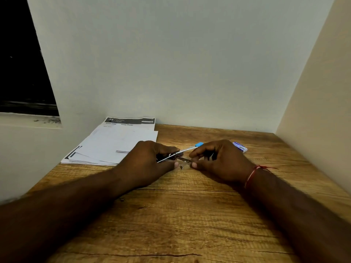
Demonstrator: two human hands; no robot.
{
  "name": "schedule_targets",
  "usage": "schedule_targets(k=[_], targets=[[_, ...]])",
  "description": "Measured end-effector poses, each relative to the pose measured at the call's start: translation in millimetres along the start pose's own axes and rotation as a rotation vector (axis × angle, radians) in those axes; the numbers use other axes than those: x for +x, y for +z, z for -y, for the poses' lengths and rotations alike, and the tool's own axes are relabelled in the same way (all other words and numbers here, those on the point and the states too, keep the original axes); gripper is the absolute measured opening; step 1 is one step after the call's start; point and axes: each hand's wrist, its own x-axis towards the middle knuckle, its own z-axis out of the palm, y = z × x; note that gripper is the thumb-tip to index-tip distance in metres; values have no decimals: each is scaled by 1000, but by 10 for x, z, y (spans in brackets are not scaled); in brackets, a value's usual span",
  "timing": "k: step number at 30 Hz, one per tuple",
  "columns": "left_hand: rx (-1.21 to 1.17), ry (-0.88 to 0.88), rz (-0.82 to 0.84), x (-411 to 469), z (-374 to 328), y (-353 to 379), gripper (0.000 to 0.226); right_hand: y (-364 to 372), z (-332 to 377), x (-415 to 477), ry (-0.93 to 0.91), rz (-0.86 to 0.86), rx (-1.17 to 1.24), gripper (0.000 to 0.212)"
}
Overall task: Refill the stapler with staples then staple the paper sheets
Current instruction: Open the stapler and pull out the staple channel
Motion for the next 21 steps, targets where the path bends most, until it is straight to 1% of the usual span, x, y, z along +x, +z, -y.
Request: schedule_targets(k=[3,4,7,10,14,17,19,21], targets=[[-26,9,22,25,3,-3,15,-10,1,25,-63,-10,-2,17],[-26,7,22,33,-6,-3,16,-10,3,37,-76,-17,-10,17],[-32,-14,34,27,-11,8,36,4,2,70,-121,-63,-39,17],[-43,-35,53,17,-12,20,39,19,-22,90,-135,-98,-19,16],[13,-7,66,43,28,22,30,9,-51,136,-48,-87,70,17],[32,-11,65,42,56,24,20,19,-85,150,35,-78,125,19],[38,-18,48,34,37,22,20,22,-110,156,90,-77,192,20],[48,-16,33,31,20,28,20,20,-131,167,121,-73,208,20]])
